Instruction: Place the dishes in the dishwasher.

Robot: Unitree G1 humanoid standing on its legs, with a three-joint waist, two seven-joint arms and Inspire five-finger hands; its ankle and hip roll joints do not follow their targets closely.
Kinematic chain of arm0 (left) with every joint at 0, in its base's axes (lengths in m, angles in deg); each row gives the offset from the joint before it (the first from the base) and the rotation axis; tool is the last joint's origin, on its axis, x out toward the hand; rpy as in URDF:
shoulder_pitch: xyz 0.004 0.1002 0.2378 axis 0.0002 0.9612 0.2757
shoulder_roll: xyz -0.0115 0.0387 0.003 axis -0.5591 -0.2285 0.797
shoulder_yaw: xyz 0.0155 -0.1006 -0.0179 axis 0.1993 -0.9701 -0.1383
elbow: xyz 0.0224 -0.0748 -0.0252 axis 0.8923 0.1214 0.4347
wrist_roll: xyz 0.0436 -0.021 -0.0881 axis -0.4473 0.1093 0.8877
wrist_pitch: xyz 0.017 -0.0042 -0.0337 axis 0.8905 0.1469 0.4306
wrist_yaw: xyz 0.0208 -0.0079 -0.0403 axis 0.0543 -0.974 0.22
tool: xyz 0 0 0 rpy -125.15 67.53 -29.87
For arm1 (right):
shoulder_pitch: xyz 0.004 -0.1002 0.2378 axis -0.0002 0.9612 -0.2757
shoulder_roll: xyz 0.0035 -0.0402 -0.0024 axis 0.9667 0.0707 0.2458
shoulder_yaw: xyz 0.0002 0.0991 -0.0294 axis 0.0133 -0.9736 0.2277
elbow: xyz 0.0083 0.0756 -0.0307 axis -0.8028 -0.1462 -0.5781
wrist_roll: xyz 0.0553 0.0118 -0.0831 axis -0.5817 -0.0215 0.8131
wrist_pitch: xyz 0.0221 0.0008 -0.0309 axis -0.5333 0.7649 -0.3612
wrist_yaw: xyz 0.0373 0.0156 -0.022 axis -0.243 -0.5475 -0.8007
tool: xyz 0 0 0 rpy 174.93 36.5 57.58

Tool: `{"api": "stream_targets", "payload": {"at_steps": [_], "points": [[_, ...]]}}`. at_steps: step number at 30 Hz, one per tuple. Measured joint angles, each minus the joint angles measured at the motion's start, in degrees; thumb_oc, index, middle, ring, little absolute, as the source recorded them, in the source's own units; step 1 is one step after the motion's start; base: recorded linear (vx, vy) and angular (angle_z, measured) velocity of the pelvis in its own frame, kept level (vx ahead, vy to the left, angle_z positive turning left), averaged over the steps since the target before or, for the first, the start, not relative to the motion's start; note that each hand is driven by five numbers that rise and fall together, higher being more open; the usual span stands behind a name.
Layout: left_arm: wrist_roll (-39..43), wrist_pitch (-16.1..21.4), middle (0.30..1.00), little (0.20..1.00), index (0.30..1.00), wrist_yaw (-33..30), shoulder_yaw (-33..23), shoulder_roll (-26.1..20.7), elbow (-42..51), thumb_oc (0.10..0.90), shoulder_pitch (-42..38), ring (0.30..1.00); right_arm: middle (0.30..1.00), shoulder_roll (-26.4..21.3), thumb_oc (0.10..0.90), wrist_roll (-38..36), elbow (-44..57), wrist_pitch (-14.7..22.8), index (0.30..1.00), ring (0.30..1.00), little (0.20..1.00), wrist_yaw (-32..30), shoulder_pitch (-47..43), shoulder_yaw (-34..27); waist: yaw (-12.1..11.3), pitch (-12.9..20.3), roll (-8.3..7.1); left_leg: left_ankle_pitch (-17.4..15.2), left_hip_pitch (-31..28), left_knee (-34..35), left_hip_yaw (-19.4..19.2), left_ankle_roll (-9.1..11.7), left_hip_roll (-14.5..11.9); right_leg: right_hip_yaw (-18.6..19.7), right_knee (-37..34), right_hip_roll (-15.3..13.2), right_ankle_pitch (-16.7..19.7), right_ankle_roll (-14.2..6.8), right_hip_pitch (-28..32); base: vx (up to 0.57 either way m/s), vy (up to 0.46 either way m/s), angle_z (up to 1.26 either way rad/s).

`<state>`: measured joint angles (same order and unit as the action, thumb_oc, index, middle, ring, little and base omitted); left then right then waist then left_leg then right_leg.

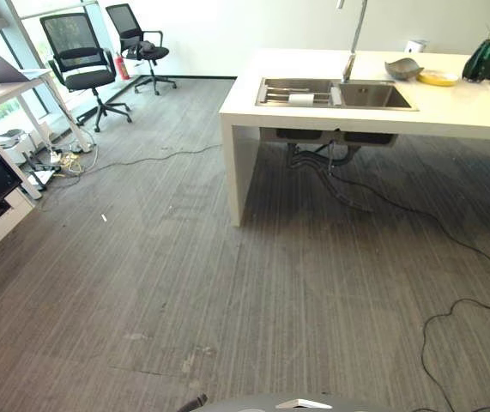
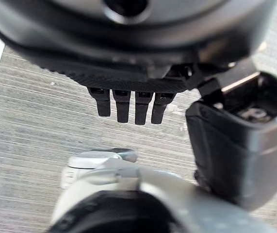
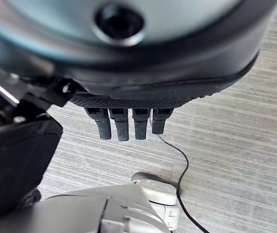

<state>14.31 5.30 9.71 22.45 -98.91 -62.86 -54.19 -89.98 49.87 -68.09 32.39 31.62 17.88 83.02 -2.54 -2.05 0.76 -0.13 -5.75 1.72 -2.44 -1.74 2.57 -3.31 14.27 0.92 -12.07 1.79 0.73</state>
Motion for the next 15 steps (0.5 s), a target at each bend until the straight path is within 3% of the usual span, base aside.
{"api": "stream_targets", "payload": {"at_steps": [4, 15], "points": [[0.0, 1.4, 0.9, 0.9, 0.9, 0.0, 0.0, 0.2, 1.3, 0.8, -2.0, 0.9, 0.9, -0.6, 0.8, -0.1, 0.5, 0.5, 0.9, 0.9, 0.9, -0.1, -0.7, -0.2, 0.0, 0.0, 0.86, 0.4, 0.0, 0.0, 0.0, 0.6, -0.6, -0.1, -1.7, 0.6, 0.8, 1.2, 0.7, 0.0, 0.0, 0.0], [0.0, 1.7, 0.9, 0.9, 0.9, 0.3, 0.0, 0.7, 1.4, 0.8, -3.4, 0.9, 0.9, -0.5, 0.8, 0.6, 1.1, 0.5, 0.9, 0.9, 0.9, -0.2, -2.4, 1.4, 0.0, -0.6, 0.8, 0.6, -1.1, 0.8, 1.0, 1.1, -1.2, -1.0, -7.6, 1.6, 2.7, 1.7, 4.6, 0.0, 0.0, 0.04]]}}
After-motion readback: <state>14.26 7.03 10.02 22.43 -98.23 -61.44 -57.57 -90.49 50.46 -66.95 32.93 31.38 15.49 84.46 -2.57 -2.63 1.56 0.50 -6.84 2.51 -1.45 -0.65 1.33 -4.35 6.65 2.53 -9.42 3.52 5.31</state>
